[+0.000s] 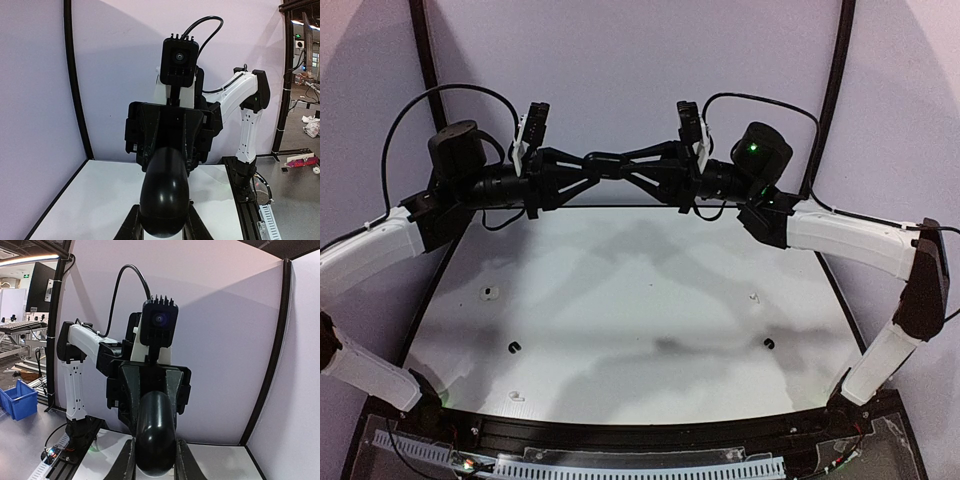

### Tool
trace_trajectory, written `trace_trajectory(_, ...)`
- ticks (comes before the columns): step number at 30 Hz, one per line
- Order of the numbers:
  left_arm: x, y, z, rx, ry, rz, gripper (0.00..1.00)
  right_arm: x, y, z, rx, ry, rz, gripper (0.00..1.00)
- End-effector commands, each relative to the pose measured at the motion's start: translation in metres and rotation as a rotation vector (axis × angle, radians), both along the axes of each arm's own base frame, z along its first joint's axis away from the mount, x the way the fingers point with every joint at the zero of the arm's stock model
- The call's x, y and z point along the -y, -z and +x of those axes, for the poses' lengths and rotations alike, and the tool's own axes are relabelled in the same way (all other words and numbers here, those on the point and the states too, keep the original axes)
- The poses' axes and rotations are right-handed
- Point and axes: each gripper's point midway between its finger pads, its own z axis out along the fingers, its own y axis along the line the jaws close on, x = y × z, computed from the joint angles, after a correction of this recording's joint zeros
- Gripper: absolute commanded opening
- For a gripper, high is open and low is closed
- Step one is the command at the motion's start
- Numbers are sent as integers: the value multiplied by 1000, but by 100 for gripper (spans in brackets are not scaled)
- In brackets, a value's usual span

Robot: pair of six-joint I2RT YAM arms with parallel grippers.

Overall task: Insert the wireless bluetooth earbuds into the charging case
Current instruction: Pass from the right arm to the left

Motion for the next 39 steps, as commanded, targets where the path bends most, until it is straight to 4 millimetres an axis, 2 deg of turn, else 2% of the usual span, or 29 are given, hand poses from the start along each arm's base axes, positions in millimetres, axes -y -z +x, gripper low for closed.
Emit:
trace_trajectory(1,1,-4,0,-13,-10,4,8,0,-11,5,20,26,36,0)
trace_trajectory(3,0,-5,0,-16,-10,2,20,0,-12,4,20,26,43,0)
trace_trajectory(4,1,-5,-1,-16,-4,-1,22,0,-13,4,22,25,46,0)
trace_trajectory(19,2,-4,-5,-17,24,2,33,-1,-14,5,24,21,50,0)
trace_trajectory(25,2,-4,-5,-12,25,4,21,-1,-12,5,20,20,47,0)
trace_trajectory(28,2,-4,-6,-9,27,2,5,-2,-11,6,15,20,44,0)
trace_trajectory(31,1,-5,-6,5,26,-2,1,-5,-7,11,-7,33,23,0)
trace_trajectory(32,1,-5,-6,8,21,-1,1,-7,-4,16,-29,52,8,12)
trace_trajectory(34,1,-2,-2,14,-3,14,1,-10,0,24,-55,84,-27,42)
trace_trajectory(35,0,-2,-1,36,-12,23,1,-11,0,25,-55,93,-41,52)
trace_trajectory(39,-1,7,3,82,-42,83,1,-14,2,22,4,147,-70,68)
